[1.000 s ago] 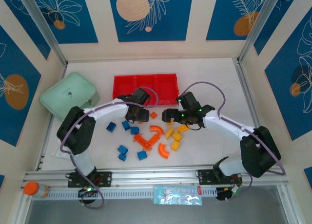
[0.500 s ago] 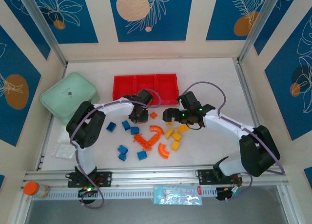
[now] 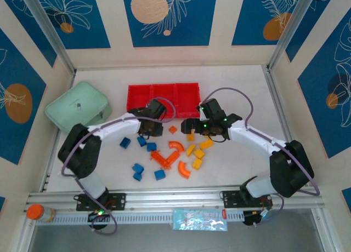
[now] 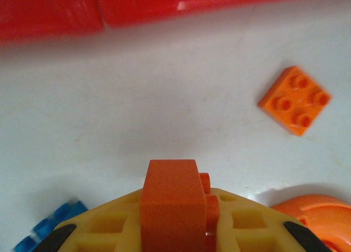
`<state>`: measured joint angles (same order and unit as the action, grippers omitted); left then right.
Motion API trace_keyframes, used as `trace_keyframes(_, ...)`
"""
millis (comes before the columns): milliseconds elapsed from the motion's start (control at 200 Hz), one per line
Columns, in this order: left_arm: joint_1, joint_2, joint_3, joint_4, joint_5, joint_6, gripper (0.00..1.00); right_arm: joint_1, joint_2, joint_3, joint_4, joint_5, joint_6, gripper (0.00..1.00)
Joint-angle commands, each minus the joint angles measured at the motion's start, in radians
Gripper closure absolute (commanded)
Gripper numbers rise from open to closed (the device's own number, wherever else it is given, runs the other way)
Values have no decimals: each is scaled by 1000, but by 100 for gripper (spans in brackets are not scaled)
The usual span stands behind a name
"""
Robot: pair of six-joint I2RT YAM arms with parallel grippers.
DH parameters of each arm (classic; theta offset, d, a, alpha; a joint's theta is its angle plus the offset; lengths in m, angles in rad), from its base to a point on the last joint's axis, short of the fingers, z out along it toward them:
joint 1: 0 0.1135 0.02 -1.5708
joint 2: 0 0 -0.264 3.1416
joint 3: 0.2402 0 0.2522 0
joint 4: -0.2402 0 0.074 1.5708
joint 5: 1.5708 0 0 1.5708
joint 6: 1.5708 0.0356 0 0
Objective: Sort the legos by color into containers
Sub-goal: Pick up the lego from the center of the table, then place the lego in the container.
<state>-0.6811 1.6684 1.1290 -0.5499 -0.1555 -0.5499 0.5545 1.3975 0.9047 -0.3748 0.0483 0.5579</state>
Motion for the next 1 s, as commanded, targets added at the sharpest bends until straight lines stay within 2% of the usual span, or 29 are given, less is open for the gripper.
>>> trace_keyframes(0,15,-89,16,-64,-95,38,89,18,10,47,-4,-64,-7,1)
trace_keyframes(70,45,-109,40,-82,-133,71,89,22,15,60,17,-94,25,1)
trace_keyframes(175,115,-98,98,-90,-130,110,89,34,23,59,93,-108,61,1)
trace_keyframes(455,262,73,245,-9,-76,147,89,57,75,97,159,-66,47,1)
trace_keyframes(715,291,274,412,-10,-133,200,85,48,74,106,196,-68,11,1)
trace_keyframes(810,293,338,465,-32,-160,205,80,43,74,112,196,-76,2,1)
trace_keyframes(950,293,379,504,-49,-163,211,63,39,67,124,181,-79,-11,1)
trace_keyframes(995,294,381,513,-56,-160,214,61,39,64,129,173,-78,-18,1)
